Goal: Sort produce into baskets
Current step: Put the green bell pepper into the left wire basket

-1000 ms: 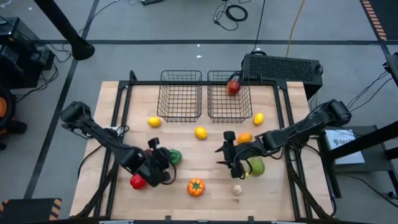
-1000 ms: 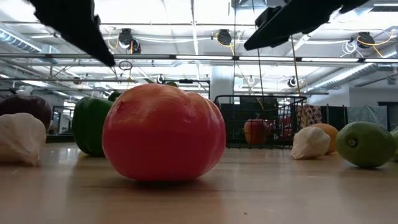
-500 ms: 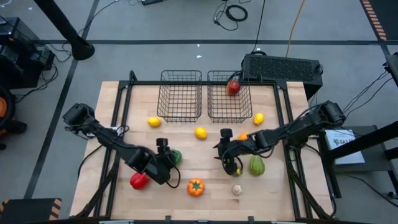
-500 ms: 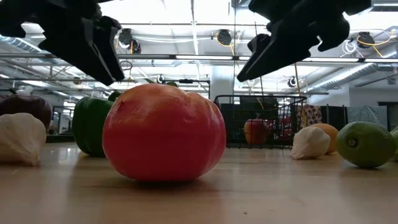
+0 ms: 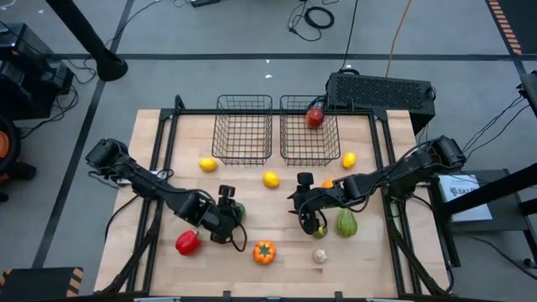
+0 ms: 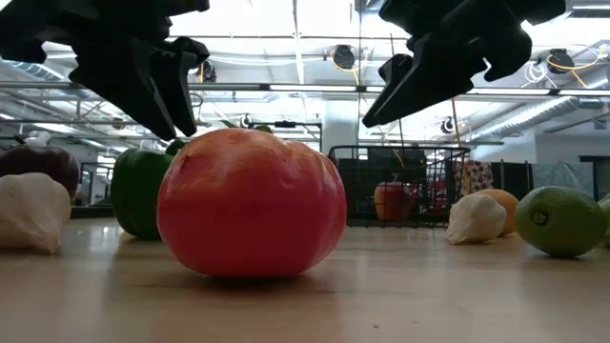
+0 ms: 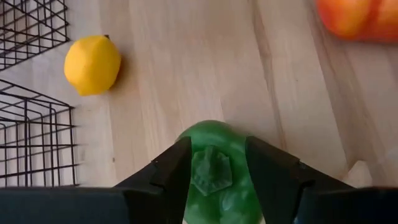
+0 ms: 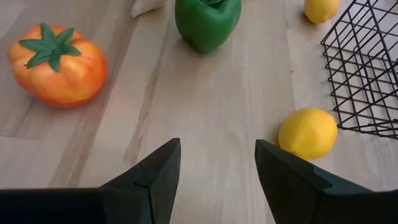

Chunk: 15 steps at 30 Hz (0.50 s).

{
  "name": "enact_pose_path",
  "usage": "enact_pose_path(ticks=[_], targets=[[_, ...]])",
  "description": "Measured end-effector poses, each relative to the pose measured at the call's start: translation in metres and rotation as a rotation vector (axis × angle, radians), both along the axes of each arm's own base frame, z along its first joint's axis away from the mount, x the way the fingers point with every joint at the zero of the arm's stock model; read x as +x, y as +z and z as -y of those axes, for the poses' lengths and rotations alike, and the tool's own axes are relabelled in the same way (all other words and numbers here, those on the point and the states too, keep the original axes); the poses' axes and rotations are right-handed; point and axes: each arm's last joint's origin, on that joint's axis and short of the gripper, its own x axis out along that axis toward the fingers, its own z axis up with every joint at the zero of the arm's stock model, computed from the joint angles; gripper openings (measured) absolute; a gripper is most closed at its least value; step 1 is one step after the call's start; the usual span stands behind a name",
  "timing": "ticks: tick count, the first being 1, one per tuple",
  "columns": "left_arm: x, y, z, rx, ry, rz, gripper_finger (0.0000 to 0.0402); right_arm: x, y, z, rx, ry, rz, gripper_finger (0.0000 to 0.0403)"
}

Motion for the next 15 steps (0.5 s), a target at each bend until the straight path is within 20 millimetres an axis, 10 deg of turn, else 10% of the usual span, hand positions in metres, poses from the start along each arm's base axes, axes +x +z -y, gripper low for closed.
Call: enact_pose_path(ticks=[15], targets=[[-0.007, -0.019, -0.004, 0.014, 0.004, -0.012, 0.0152, 0.000, 0.000, 0.000, 0.005, -0.005, -0.004, 0.0199]])
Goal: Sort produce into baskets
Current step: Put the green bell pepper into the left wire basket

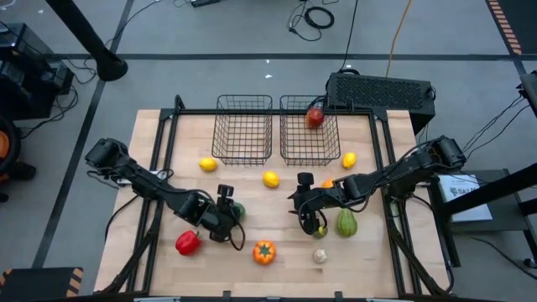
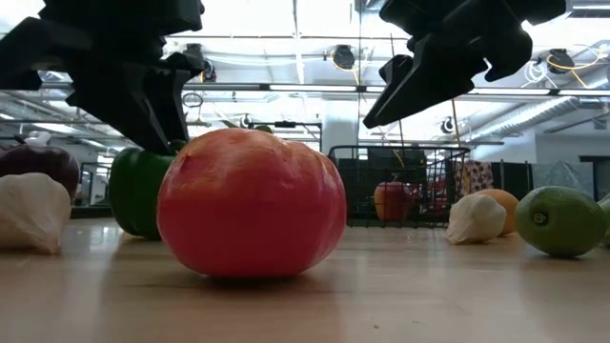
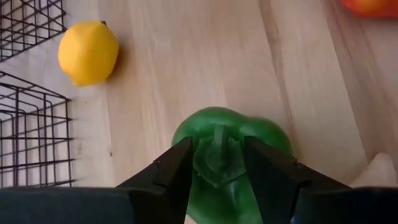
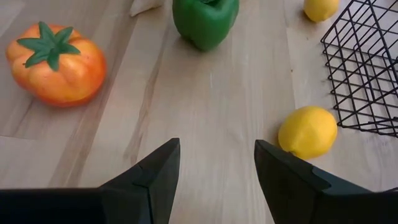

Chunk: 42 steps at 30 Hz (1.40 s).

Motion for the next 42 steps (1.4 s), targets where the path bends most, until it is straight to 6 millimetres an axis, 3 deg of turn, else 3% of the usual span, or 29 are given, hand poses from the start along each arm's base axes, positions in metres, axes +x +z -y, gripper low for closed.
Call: enact_pose_path(ticks=[16, 26, 33, 37, 42], targets=[[0.001, 0.000, -0.001, 0.033, -0.009, 0.023, 0.0148, 0.000, 0.000, 0.000, -0.003, 0.002, -0.001, 0.0199], [-0.001, -0.001, -0.002, 0.030, 0.010, 0.001, 0.0053, 0.000, 0.000, 0.000, -0.003, 0.002, -0.002, 0.0199], [-0.003, 0.003, -0.002, 0.012, 0.035, 0.022, 0.0033, 0.000, 0.000, 0.000, -0.003, 0.002, -0.002, 0.0199], [-0.005, 0.017, -0.004, 0.003, 0.046, 0.081, 0.0037, 0.000, 0.000, 0.000, -0.004, 0.001, -0.002, 0.0199], [-0.013, 0.054, -0.012, 0.040, 0.108, 0.249, 0.0037, 0.000, 0.000, 0.000, -0.004, 0.001, -0.003, 0.0199]])
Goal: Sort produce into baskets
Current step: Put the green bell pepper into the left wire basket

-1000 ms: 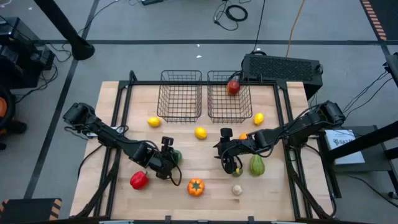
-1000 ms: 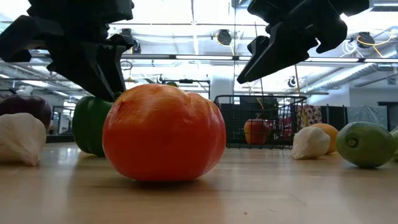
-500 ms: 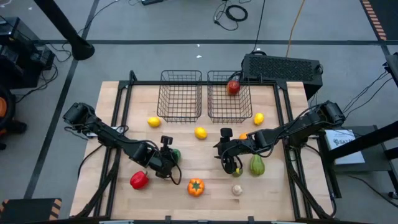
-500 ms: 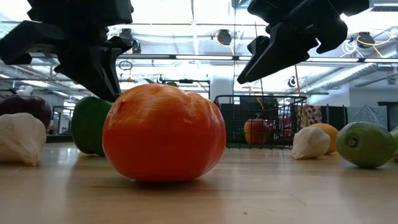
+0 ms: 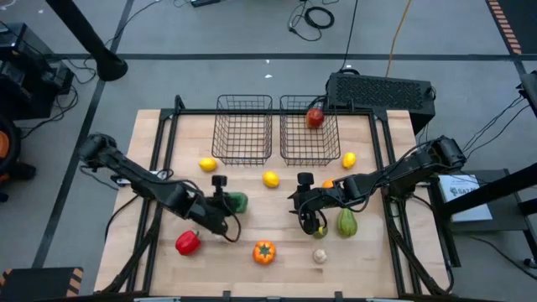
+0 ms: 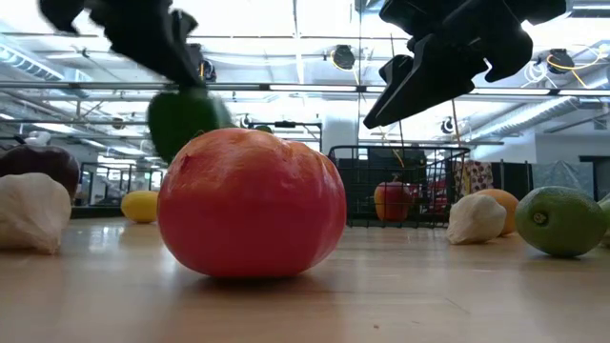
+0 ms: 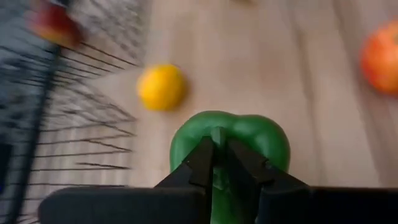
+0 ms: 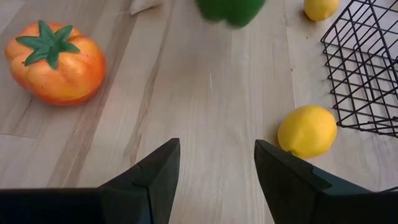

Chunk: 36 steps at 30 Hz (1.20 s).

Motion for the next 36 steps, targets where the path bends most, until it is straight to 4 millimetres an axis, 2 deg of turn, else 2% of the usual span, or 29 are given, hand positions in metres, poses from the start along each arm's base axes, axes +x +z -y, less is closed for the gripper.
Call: enact_pose_path(ticks=[8, 11, 15, 18, 21, 24, 31, 36], targets=[[-0.044, 0.079, -0.036, 0.004, 0.177, 0.393, 0.0037, 0.000, 0.000, 0.000, -0.003, -0.001, -0.005, 0.0199], [-0.064, 0.104, -0.051, -0.006, 0.175, 0.514, 0.0037, 0.000, 0.000, 0.000, -0.005, -0.004, -0.004, 0.0199], [-0.086, 0.128, -0.069, 0.021, 0.179, 0.643, 0.0037, 0.000, 0.000, 0.000, -0.005, -0.003, -0.004, 0.0199], [-0.092, 0.138, -0.079, 0.062, 0.203, 0.702, 0.0037, 0.000, 0.000, 0.000, -0.006, -0.003, -0.004, 0.0199], [-0.091, 0.139, -0.087, 0.094, 0.222, 0.698, 0.0037, 0.000, 0.000, 0.000, -0.008, 0.000, -0.004, 0.0199], [-0.078, 0.133, -0.099, 0.146, 0.295, 0.660, 0.0037, 0.000, 0.000, 0.001, -0.017, 0.007, 0.003, 0.0199], [-0.038, 0.090, -0.135, 0.114, 0.311, 0.472, 0.0037, 0.009, 0.015, 0.000, -0.017, 0.029, 0.096, 0.0199], [-0.026, 0.054, -0.169, 0.087, 0.426, 0.341, 0.0037, 0.015, 0.033, -0.005, -0.010, 0.047, 0.121, 0.0199]])
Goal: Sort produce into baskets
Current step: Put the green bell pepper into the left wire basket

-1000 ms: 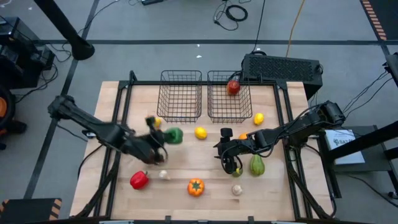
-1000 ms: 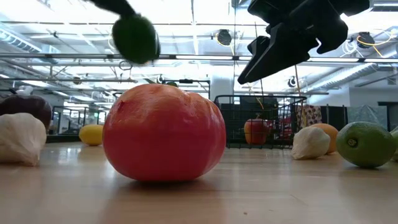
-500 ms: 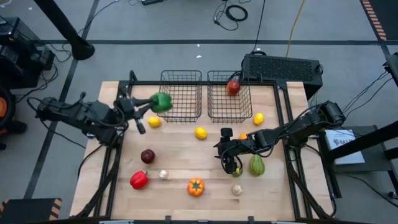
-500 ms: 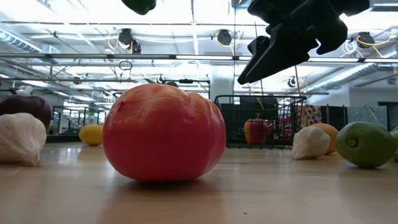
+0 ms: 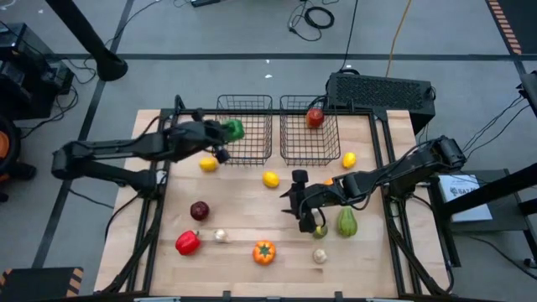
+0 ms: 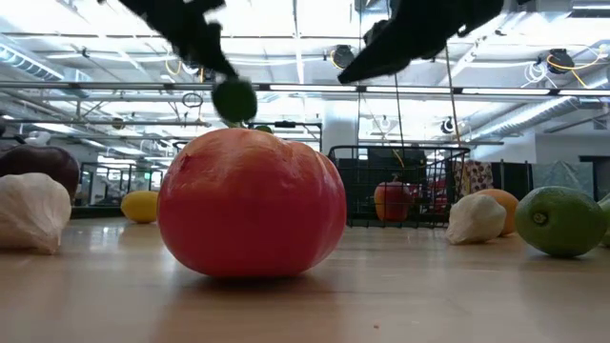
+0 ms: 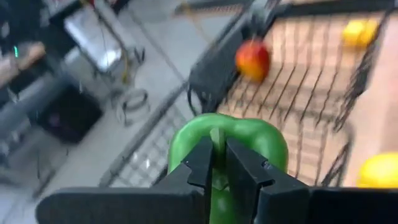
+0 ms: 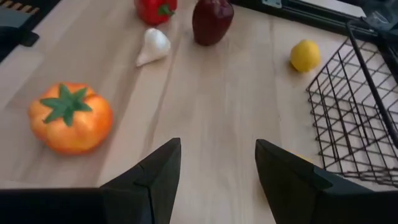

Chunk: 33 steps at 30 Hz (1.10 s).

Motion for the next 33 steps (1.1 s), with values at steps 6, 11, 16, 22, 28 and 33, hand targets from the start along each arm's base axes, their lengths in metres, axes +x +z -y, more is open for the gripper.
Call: enact_pose_path(ticks=[6, 11, 16, 22, 28, 33], targets=[[0.005, -0.026, -0.032, -0.136, 0.032, -0.047, 0.0037, 0.000, 0.005, -0.005, 0.006, 0.034, 0.000, 0.0199], [0.007, -0.051, -0.046, -0.259, 0.006, -0.097, 0.0038, -0.001, 0.002, -0.004, 0.002, 0.028, -0.029, 0.0199], [0.011, -0.073, -0.052, -0.323, 0.017, -0.191, 0.0038, -0.002, 0.002, -0.004, 0.011, 0.020, -0.039, 0.0199], [0.018, -0.092, -0.055, -0.370, 0.012, -0.264, 0.0038, -0.002, 0.002, -0.004, 0.022, 0.011, -0.041, 0.0199], [0.024, -0.106, -0.058, -0.394, 0.020, -0.313, 0.0053, -0.002, 0.001, -0.004, 0.028, 0.007, -0.042, 0.0199], [0.025, -0.110, -0.059, -0.403, 0.023, -0.328, 0.0093, -0.002, 0.001, -0.004, 0.026, 0.007, -0.045, 0.0199]])
